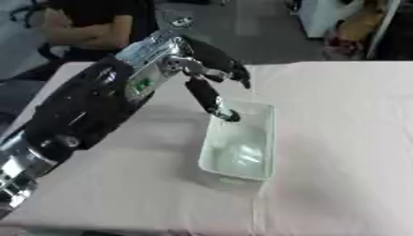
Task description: Pick up objects on the table and place them in the box.
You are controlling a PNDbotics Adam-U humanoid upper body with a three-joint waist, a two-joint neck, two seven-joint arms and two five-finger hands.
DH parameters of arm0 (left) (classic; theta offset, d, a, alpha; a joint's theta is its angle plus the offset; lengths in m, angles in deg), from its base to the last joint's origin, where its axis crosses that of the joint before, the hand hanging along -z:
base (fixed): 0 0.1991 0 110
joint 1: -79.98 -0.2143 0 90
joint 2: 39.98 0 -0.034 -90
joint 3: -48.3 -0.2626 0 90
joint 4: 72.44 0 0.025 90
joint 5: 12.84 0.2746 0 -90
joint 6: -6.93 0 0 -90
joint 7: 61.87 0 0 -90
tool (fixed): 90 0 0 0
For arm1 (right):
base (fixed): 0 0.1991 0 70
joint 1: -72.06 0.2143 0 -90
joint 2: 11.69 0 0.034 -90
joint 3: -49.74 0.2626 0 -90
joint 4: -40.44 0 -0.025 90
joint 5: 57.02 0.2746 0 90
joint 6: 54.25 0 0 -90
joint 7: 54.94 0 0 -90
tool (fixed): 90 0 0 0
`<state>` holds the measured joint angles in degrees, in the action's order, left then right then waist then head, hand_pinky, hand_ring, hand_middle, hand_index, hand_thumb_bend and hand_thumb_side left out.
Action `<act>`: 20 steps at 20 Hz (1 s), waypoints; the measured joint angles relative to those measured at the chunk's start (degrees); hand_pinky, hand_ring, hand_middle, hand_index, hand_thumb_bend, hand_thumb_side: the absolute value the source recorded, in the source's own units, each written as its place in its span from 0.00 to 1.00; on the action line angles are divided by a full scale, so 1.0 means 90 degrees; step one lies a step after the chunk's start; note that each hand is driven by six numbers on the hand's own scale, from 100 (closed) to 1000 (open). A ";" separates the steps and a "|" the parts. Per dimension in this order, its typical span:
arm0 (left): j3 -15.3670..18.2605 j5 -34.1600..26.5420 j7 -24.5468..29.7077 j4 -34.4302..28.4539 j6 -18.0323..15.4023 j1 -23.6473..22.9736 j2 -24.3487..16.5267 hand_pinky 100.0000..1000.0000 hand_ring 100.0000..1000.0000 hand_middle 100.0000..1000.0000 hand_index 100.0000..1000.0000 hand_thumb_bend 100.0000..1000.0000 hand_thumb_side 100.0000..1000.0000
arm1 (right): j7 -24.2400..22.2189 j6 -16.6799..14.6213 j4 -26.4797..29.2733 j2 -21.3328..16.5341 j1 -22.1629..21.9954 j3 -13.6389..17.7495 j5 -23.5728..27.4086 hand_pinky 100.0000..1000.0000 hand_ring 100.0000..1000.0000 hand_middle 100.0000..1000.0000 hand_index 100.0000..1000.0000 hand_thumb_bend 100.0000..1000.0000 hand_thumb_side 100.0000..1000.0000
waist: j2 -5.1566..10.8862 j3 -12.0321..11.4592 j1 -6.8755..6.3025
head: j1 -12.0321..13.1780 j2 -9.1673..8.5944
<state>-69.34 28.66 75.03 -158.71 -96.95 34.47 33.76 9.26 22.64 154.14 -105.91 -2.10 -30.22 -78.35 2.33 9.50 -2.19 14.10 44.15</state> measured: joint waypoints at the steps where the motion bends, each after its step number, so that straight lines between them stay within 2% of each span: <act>1: 0.0009 -0.0039 0.0008 0.0000 0.0008 0.0000 0.0000 1.00 1.00 1.00 1.00 1.00 1.00 | 0.0000 0.0000 0.0000 0.0000 0.0000 0.0000 0.0000 0.88 0.91 0.90 0.93 0.00 0.60 | 0.0000 0.0000 0.0000 | 0.0000 0.0000; 19: 0.0049 -0.0247 0.0060 -0.0077 0.0127 0.0004 0.0000 1.00 0.99 1.00 1.00 1.00 1.00 | 0.0001 0.0001 0.0000 0.0000 0.0000 0.0000 0.0000 0.88 0.91 0.90 0.93 0.00 0.60 | 0.0002 0.0000 0.0000 | 0.0000 -0.0001; 20: 0.0098 -0.0301 -0.0039 -0.0090 0.0147 -0.0004 0.0002 0.96 0.97 1.00 1.00 0.99 1.00 | 0.0001 0.0001 0.0000 0.0000 0.0000 0.0000 0.0000 0.88 0.91 0.90 0.93 0.00 0.60 | 0.0002 -0.0003 0.0001 | -0.0001 -0.0001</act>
<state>-68.46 25.94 74.68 -159.52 -95.62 34.43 33.78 9.27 22.65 154.14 -105.91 -2.10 -30.22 -78.35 2.35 9.48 -2.18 14.10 44.14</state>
